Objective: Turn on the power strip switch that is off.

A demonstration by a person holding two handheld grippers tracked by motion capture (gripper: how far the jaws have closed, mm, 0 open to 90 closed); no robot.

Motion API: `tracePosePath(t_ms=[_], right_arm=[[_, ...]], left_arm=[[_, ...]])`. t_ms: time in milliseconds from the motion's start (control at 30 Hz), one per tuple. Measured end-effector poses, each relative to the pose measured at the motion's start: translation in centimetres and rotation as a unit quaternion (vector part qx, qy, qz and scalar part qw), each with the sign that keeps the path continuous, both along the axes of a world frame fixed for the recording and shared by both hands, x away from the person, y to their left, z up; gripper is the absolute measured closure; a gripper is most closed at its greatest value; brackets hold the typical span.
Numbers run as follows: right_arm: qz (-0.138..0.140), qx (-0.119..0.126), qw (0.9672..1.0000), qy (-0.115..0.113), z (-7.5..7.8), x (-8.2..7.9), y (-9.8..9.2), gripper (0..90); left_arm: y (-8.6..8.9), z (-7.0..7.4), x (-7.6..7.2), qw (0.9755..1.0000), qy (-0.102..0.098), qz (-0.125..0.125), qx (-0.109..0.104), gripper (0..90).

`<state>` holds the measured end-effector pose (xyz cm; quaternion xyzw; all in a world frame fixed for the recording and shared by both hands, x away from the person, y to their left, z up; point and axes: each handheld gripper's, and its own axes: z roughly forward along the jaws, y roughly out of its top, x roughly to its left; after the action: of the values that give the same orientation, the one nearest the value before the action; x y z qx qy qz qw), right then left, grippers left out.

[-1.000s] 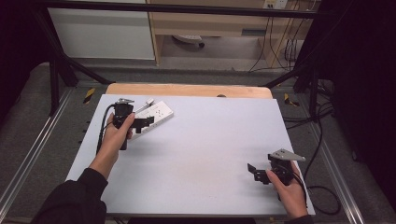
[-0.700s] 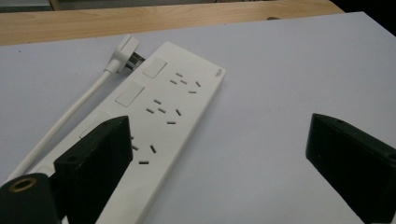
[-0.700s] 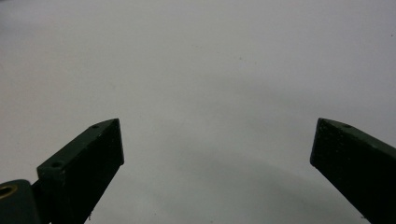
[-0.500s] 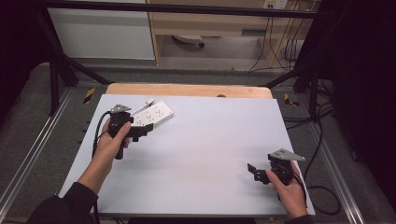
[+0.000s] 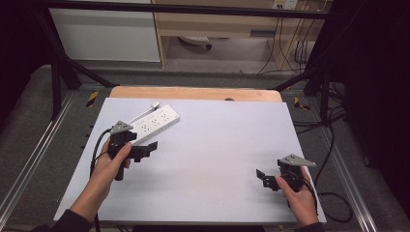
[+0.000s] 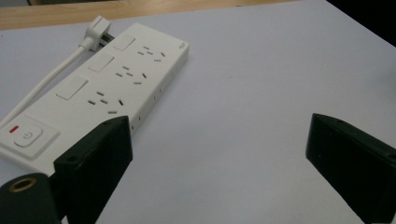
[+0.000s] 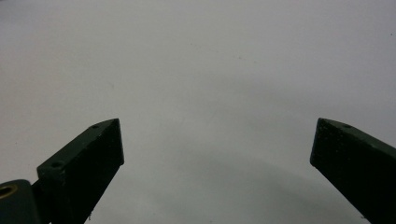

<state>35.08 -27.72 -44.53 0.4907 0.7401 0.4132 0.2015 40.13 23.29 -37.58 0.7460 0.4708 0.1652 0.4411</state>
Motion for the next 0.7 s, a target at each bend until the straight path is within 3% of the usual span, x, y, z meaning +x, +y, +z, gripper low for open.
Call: tracePosePath(t_ms=[367, 700], right_arm=[[0.001, -0.002, 1.0, 0.0, 0.0, 0.0, 0.1, 3.2], [-0.003, -0.005, 1.0, 0.0, -0.2, 0.2, 0.0, 3.2]], left_arm=[[1.1, -1.6, -2.8, 1.0, -0.001, -0.004, 0.002, 7.7], [2.2, -3.6, -5.9, 0.9998, -0.014, 0.012, -0.007, 8.3]])
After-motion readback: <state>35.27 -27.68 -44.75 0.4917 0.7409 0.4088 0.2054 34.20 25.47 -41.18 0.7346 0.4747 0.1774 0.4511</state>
